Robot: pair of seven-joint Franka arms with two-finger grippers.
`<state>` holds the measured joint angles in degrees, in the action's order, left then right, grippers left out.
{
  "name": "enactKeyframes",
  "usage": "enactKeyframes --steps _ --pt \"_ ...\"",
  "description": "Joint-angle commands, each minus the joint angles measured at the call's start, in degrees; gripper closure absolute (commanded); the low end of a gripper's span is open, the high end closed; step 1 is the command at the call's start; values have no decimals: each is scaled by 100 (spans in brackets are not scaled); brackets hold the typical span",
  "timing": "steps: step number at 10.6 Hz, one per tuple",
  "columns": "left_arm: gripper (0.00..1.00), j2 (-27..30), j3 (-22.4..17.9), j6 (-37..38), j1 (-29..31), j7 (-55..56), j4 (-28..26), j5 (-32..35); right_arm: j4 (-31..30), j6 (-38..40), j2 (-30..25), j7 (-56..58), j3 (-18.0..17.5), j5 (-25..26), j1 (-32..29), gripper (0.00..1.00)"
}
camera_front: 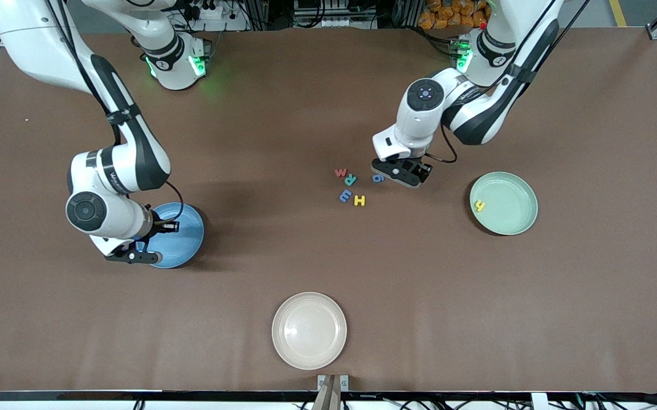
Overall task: Sort uppercase to blue plate, lowercase to green plate
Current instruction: 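Lower the Q onto the blue plate and open the right gripper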
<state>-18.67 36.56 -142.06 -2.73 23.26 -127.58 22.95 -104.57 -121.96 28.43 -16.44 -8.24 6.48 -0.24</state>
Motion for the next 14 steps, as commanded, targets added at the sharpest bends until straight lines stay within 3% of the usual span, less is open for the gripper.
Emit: enactKeyframes --steps 1,3,4,7,14 --pt "27 -163 35 -85 10 -399 66 271 -19 -152 83 89 23 -164 -55 54" --pt "28 -277 35 -85 10 -752 180 280 -19 -135 66 80 50 -173 -38 12" --pt "28 -391 35 -103 -69 -866 302 271 -11 -109 -12 10 94 -173 15 0" --pt "28 -830 27 -199 -253 -964 584 612 69 -100 -424 106 94 -173 33 0" --pt "32 -1139 9 -814 -307 -920 321 1017 244 541 -1515 282 85 -200 217 0"
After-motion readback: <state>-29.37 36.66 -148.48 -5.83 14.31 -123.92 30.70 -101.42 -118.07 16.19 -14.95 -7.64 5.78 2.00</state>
